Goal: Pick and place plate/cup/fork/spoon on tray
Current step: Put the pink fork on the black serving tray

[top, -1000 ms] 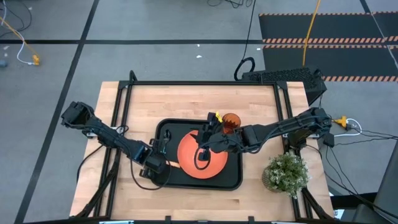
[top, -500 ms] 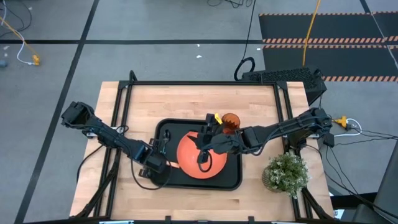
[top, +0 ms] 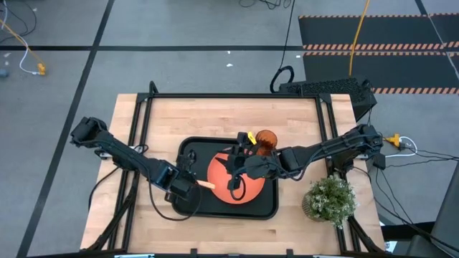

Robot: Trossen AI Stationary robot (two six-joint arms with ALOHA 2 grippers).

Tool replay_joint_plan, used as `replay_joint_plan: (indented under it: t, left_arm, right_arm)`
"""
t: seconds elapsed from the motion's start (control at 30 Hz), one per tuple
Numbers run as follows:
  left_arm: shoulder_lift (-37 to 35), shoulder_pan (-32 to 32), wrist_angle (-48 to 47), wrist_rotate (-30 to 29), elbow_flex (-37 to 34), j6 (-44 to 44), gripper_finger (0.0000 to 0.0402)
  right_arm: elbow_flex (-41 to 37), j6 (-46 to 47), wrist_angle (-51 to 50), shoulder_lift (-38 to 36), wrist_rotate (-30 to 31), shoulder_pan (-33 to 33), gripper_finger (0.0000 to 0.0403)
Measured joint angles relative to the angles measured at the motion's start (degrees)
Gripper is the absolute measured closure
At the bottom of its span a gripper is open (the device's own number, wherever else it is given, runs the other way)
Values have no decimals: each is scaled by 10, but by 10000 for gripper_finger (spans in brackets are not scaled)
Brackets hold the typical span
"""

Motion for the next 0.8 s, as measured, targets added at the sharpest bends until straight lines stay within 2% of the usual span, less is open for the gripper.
replay_joint_plan:
  t: [0.2, 0.43, 0.63, 0.8]
  left_arm:
    - [0, 6, -16, -2, 11, 34, 378]
    - [0, 6, -135, 12, 11, 79, 377]
    - [0, 6, -171, 129, 11, 177, 377]
    - [1, 12, -163, 161, 11, 240, 376]
  right_arm:
    - [0, 0, 0, 0, 0, 0, 314]
    - [0, 0, -1, 0, 0, 0, 314]
    - [0, 0, 0, 0, 0, 0, 314]
    - [0, 0, 0, 0, 0, 0, 314]
